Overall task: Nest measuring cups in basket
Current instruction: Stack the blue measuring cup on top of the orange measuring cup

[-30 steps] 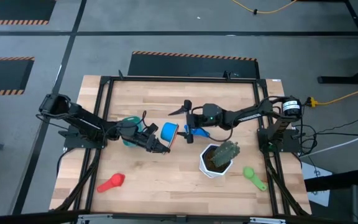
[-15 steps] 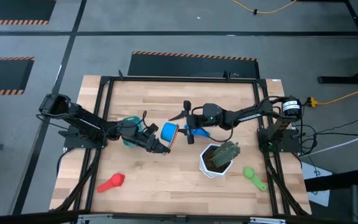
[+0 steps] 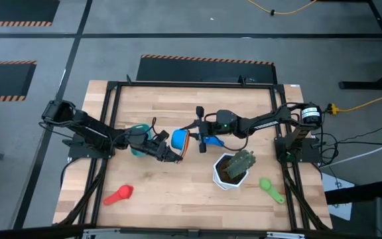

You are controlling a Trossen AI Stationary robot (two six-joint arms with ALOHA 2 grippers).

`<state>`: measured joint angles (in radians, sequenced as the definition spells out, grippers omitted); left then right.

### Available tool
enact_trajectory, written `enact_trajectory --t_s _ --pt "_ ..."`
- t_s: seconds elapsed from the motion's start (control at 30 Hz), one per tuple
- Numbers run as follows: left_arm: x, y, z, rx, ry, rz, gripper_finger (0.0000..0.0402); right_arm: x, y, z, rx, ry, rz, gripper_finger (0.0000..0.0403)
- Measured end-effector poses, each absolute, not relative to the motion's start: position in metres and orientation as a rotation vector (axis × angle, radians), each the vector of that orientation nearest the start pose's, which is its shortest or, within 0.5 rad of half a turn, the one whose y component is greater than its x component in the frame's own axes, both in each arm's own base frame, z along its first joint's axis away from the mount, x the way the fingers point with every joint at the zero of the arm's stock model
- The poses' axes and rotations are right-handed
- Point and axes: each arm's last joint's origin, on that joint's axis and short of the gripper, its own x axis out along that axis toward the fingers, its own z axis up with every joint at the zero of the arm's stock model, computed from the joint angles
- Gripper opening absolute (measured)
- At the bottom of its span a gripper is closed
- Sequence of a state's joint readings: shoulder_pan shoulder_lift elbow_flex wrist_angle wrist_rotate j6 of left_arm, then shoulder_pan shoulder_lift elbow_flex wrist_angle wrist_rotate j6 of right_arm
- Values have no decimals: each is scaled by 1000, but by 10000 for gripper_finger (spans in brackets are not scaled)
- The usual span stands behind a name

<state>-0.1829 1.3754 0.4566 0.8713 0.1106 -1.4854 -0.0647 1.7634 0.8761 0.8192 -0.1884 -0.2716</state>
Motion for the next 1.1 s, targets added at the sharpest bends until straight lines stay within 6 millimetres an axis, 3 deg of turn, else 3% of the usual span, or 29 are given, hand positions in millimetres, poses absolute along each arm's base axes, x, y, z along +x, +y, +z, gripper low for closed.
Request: enact_trajectory --t_s 0.6,0.9,1.1 --pt "256 -51 199 -1466 263 -199 147 367 -18 203 -261 52 143 72" --pt "255 -50 193 -1443 322 -168 181 366 -17 201 -266 65 172 72" --pt "255 -49 192 -1414 400 -255 181 366 -17 198 -259 92 168 70"
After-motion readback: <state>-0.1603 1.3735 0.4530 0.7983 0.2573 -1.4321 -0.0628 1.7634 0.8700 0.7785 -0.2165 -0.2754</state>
